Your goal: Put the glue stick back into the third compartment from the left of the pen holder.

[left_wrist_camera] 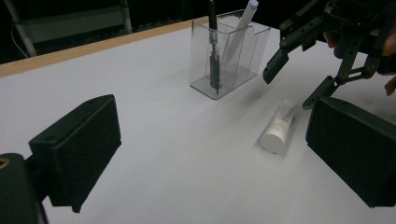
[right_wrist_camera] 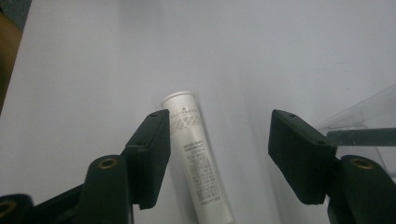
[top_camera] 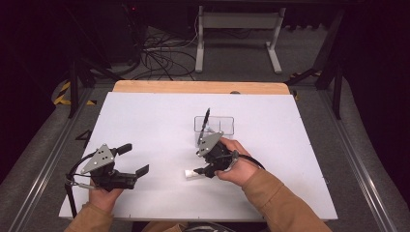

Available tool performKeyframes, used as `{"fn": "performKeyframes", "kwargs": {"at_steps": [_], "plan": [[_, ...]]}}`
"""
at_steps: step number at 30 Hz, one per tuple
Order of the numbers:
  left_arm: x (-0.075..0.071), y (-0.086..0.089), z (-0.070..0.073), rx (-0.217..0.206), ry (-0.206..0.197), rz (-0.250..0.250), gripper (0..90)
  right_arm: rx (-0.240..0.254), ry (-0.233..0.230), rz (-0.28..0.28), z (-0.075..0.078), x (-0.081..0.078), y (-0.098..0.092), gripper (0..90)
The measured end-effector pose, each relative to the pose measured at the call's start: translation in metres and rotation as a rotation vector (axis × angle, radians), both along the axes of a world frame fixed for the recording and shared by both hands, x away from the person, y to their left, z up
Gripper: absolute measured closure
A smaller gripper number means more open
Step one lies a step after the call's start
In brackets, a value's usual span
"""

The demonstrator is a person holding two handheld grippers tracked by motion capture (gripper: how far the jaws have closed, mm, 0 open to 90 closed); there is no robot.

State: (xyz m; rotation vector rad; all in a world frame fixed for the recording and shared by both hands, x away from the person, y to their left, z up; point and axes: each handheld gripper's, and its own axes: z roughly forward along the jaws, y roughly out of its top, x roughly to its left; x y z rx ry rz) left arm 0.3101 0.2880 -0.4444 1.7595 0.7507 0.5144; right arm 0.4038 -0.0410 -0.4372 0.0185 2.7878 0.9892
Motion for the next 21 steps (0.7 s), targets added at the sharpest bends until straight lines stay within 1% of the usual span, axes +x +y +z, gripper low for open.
{"fn": "performKeyframes", "kwargs": {"at_steps": [1,2,4,6,8,10,12,14,18,21], "plan": [[0.000,0.000,0.000,-0.002,0.000,0.002,4.1,-0.001,0.001,-0.002,0.000,0.000,0.001,39.9],[0.000,0.001,0.000,0.006,-0.005,0.004,4.1,-0.004,0.003,0.000,0.000,0.000,0.001,39.9],[0.000,0.001,0.000,-0.001,-0.004,0.004,4.1,-0.006,0.009,0.008,-0.001,0.001,0.002,40.3],[0.000,0.001,0.000,-0.005,0.000,0.001,4.1,-0.004,0.027,0.011,-0.003,0.001,0.002,41.0],[0.000,0.001,0.000,-0.006,0.001,0.000,4.1,0.001,0.063,0.019,-0.004,0.002,0.003,42.6],[0.000,0.001,0.000,-0.005,0.001,0.001,4.1,-0.009,0.067,0.016,-0.006,0.004,0.004,42.6],[0.000,0.001,0.000,-0.003,0.001,0.001,4.2,-0.016,0.078,0.023,-0.009,0.005,0.005,42.9],[0.001,0.000,0.000,0.000,0.001,0.001,4.1,-0.024,0.080,0.030,-0.011,0.006,0.006,43.1],[0.001,0.000,0.000,-0.003,0.000,0.007,4.4,-0.051,0.087,0.044,-0.015,0.009,0.009,46.0],[0.001,0.000,-0.001,-0.005,0.001,0.007,4.5,-0.073,0.079,0.054,-0.017,0.012,0.010,47.5]]}}
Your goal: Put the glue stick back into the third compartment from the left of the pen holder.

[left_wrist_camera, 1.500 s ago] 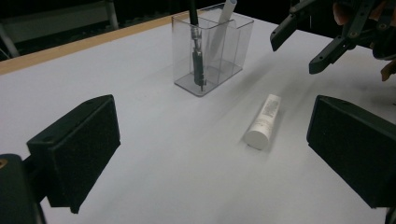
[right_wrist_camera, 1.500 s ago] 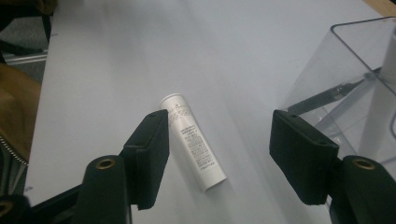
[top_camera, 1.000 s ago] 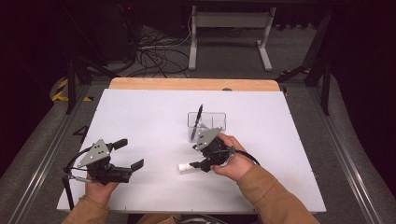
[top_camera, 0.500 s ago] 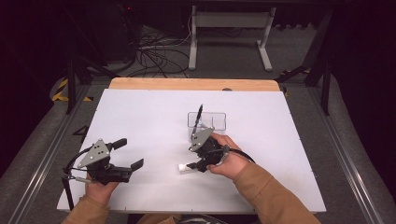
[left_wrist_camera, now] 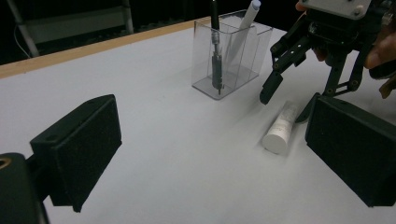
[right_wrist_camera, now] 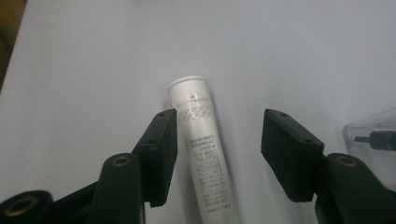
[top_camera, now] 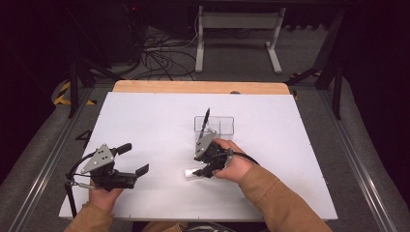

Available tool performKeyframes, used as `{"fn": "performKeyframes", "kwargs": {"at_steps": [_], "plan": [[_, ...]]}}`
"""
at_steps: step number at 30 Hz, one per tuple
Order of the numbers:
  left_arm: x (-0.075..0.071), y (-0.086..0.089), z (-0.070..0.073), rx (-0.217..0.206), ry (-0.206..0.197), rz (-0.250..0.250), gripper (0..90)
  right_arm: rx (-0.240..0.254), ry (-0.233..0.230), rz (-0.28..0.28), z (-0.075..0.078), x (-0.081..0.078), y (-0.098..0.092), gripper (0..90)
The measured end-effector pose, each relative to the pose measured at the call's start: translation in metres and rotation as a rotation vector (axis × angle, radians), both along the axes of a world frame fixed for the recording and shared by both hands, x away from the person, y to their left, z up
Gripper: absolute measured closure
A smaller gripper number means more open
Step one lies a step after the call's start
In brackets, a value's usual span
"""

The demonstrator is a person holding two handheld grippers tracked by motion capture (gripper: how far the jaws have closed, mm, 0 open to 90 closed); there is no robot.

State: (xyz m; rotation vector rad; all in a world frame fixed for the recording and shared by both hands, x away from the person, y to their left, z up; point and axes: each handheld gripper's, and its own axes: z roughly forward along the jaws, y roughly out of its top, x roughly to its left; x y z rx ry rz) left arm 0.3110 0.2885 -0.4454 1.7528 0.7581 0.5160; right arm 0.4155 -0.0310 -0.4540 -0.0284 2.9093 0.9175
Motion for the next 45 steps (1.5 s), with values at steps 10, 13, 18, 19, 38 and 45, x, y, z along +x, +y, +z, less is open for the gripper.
{"fn": "performKeyframes", "kwargs": {"at_steps": [10,13,18,19,38,45], "plan": [[0.000,0.000,0.000,0.006,-0.001,0.000,4.5,-0.076,0.002,0.057,-0.008,-0.001,0.009,52.9],[0.001,0.000,-0.001,0.004,0.003,-0.008,4.5,-0.098,0.005,0.072,-0.010,-0.001,0.012,56.6],[0.000,-0.001,-0.001,0.007,0.003,-0.012,4.5,-0.126,0.009,0.099,-0.013,-0.001,0.015,62.8],[0.000,-0.001,-0.001,0.007,0.002,-0.011,4.5,-0.126,0.015,0.104,-0.013,0.000,0.015,64.5],[0.000,0.000,-0.002,0.003,0.000,-0.005,4.5,-0.071,-0.049,0.080,0.008,-0.006,0.006,69.2],[0.000,-0.001,-0.001,0.008,-0.002,-0.001,4.5,-0.013,-0.068,0.073,0.023,-0.012,-0.002,69.2]]}}
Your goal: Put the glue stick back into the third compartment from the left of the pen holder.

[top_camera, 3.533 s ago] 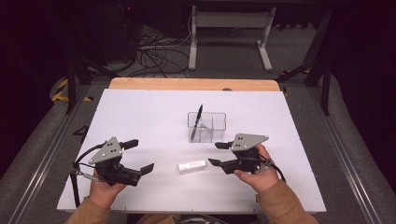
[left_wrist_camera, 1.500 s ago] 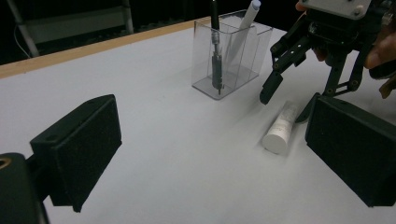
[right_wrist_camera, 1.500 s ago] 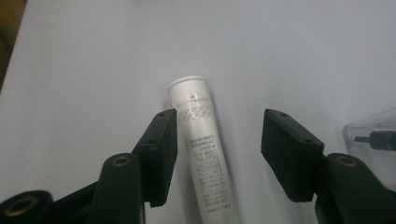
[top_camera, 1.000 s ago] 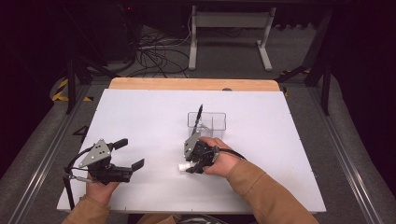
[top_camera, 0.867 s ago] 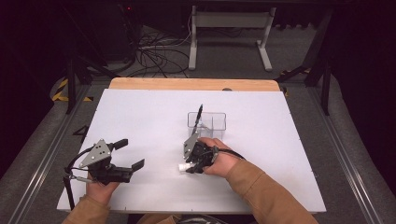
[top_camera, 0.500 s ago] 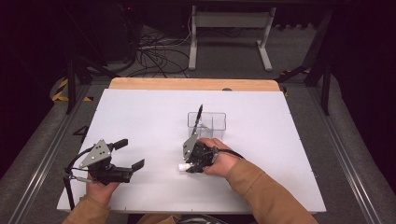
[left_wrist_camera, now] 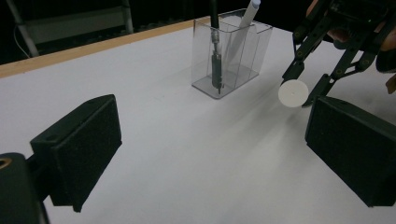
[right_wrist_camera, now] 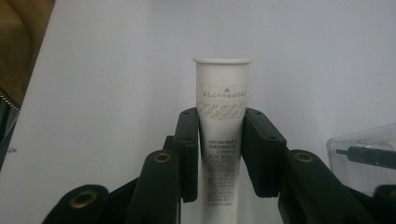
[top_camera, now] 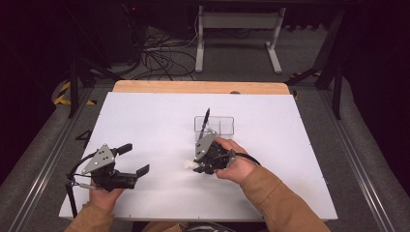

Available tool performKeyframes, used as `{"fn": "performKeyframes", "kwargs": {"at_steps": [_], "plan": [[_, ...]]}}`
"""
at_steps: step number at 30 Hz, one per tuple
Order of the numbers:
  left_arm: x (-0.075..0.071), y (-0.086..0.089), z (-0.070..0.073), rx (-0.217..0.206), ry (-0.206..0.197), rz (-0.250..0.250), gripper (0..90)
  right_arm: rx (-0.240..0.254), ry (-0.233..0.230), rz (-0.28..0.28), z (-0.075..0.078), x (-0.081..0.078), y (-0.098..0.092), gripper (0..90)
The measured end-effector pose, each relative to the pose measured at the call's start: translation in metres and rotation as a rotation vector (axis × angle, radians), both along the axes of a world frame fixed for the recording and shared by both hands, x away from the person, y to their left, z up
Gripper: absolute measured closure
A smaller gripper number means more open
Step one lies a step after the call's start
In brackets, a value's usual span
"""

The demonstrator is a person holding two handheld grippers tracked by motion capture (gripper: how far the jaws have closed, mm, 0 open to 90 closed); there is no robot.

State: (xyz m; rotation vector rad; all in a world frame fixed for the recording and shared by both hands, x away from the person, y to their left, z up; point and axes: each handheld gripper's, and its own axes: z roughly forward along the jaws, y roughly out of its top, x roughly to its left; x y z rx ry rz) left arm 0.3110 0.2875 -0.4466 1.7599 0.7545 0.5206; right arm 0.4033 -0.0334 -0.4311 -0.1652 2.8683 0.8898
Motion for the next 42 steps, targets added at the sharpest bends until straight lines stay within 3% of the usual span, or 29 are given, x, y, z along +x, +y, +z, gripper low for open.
{"fn": "performKeyframes", "kwargs": {"at_steps": [18,31,42], "plan": [[0.000,0.001,0.000,-0.007,-0.002,0.007,4.5,0.156,-0.034,-0.026,0.026,-0.009,-0.014,69.2],[0.000,0.001,0.000,-0.011,0.000,0.011,4.5,0.377,-0.055,-0.122,0.048,-0.016,-0.035,69.2],[-0.001,0.000,-0.001,-0.014,0.002,0.010,4.5,0.493,-0.065,-0.226,0.055,-0.014,-0.057,69.2]]}}
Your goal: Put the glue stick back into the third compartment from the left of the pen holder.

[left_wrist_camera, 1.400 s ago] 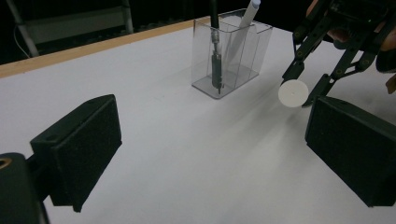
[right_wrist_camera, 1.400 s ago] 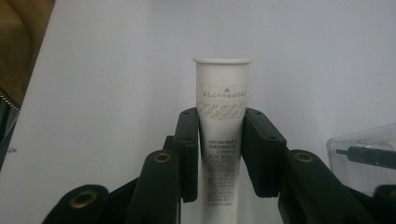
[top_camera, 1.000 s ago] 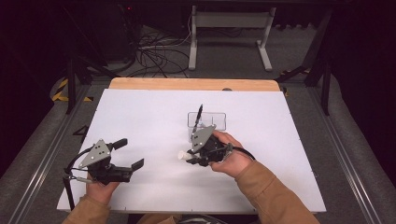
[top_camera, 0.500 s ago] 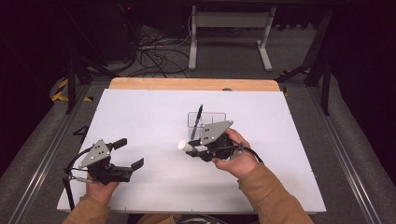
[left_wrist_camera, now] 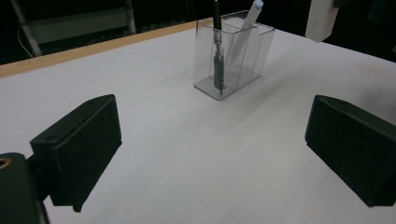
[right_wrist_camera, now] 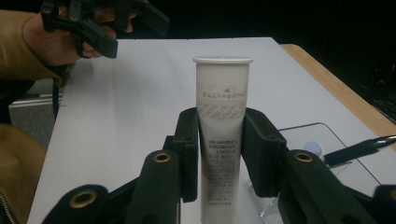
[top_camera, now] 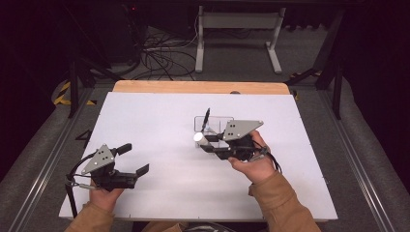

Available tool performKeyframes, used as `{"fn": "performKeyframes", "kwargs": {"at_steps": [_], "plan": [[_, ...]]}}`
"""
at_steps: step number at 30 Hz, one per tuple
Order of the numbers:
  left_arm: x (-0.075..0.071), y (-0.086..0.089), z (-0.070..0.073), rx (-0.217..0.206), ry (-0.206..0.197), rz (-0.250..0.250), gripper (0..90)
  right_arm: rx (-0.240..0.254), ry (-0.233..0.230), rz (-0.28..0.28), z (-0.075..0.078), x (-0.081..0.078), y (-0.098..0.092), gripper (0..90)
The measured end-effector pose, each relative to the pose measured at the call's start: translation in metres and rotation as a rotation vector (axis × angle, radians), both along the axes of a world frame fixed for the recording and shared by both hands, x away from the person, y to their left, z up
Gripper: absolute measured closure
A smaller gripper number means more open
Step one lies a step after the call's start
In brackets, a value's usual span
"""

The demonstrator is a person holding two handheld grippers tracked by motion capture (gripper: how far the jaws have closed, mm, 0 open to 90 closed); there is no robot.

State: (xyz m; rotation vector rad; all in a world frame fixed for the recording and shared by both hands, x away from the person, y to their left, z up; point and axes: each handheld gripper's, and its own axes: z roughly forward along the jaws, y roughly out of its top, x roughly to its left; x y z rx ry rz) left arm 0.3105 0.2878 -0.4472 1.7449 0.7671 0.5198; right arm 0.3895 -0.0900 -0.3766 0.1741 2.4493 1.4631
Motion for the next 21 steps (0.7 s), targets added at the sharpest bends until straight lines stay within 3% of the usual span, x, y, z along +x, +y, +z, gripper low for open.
{"fn": "performKeyframes", "kwargs": {"at_steps": [21], "plan": [[0.000,0.001,0.000,0.004,-0.005,0.001,4.5,0.181,-0.011,-0.219,0.005,0.005,-0.042,69.2]]}}
